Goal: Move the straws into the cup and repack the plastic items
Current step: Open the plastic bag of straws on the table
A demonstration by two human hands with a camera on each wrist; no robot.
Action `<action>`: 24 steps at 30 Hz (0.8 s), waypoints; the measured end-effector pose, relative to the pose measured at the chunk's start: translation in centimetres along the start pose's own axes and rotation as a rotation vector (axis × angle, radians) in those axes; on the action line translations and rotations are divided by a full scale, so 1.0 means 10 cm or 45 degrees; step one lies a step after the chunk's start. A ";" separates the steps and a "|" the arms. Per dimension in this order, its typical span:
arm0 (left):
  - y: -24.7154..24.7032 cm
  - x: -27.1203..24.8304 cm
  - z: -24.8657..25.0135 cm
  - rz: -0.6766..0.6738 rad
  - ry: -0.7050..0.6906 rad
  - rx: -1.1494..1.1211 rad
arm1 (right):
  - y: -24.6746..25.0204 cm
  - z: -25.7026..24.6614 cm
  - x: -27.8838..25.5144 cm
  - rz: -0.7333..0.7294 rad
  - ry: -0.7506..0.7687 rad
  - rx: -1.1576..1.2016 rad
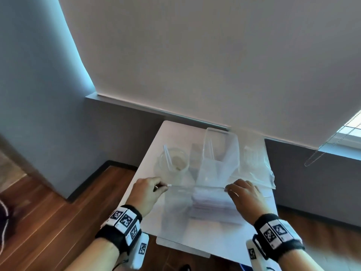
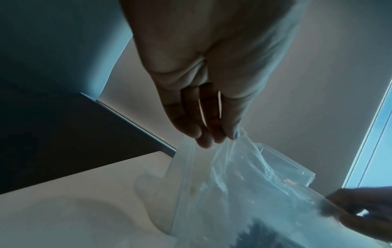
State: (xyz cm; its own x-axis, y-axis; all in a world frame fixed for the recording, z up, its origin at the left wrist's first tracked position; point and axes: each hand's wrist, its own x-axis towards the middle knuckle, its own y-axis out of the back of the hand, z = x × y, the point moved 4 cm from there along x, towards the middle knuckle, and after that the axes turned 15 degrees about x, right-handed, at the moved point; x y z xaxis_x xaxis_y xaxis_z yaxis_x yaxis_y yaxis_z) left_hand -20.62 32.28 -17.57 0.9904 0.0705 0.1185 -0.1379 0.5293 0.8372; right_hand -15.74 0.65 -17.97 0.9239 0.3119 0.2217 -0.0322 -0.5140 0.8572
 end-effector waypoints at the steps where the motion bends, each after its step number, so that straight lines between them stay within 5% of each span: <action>1: -0.01 -0.01 0.00 0.005 -0.002 0.007 | -0.01 -0.06 -0.01 0.046 0.023 -0.008; 8: -0.11 -0.11 0.09 0.012 -0.004 -0.019 | -0.28 -0.92 0.07 -0.030 0.393 0.131; 14: -0.18 -0.08 0.19 -0.001 -0.128 -0.002 | -0.66 -1.23 0.27 -0.080 0.386 0.092; 19: -0.12 -0.01 0.09 0.064 -0.123 -0.004 | -0.55 -1.01 0.26 0.040 0.331 0.173; 24: -0.01 0.02 -0.20 0.125 0.095 -0.050 | -0.13 -0.29 0.17 0.151 0.205 0.032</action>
State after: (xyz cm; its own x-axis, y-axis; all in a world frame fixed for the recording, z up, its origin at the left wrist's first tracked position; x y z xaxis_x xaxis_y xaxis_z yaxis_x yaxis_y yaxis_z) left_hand -20.40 33.89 -18.69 0.9700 0.1854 0.1575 -0.2352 0.5493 0.8018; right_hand -15.27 4.20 -17.34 0.8413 0.3709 0.3933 -0.1254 -0.5738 0.8094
